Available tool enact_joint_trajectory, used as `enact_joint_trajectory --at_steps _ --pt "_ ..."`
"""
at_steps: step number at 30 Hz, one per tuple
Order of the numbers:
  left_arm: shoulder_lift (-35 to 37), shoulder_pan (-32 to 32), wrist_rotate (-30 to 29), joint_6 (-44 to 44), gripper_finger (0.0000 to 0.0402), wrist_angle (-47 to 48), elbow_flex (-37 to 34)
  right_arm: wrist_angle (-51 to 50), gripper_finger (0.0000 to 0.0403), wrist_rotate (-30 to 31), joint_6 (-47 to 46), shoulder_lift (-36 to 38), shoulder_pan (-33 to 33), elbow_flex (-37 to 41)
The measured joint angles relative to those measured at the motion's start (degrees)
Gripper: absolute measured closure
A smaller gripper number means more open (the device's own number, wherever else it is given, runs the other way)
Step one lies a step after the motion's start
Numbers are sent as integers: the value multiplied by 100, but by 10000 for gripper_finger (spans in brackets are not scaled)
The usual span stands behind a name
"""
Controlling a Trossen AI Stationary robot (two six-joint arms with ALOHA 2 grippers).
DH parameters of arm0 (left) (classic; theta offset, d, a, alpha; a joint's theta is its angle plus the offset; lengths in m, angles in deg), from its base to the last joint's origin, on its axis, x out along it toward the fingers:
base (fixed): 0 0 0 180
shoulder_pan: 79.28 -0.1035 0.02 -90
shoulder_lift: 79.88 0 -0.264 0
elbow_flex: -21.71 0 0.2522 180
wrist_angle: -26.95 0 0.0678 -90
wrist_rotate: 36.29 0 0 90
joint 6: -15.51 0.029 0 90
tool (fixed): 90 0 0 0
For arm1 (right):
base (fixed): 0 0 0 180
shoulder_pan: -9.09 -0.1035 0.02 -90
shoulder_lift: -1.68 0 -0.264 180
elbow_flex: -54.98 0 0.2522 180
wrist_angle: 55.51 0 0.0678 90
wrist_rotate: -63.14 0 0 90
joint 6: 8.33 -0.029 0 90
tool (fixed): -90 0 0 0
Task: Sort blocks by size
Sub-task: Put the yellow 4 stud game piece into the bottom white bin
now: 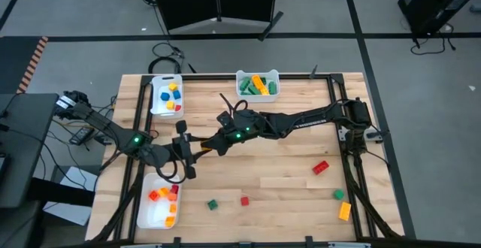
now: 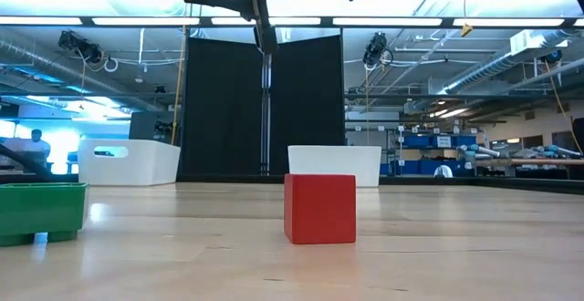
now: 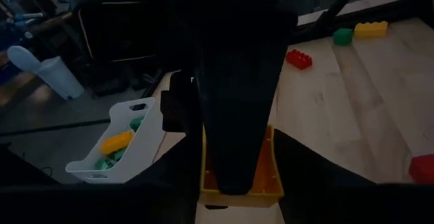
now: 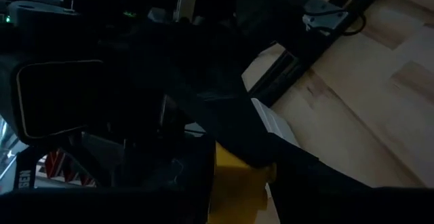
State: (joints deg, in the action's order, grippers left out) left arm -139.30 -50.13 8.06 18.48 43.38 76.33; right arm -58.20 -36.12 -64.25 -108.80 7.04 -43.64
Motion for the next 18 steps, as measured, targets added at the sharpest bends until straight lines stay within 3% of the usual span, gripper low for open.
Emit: enact_joint_trajectory --at_steps 9,18 --pt "4 0 0 -39 244 -1 0 74 248 -72 4 0 4 0" --pt "4 1 -68 -36 242 77 0 58 190 -419 160 18 65 0"
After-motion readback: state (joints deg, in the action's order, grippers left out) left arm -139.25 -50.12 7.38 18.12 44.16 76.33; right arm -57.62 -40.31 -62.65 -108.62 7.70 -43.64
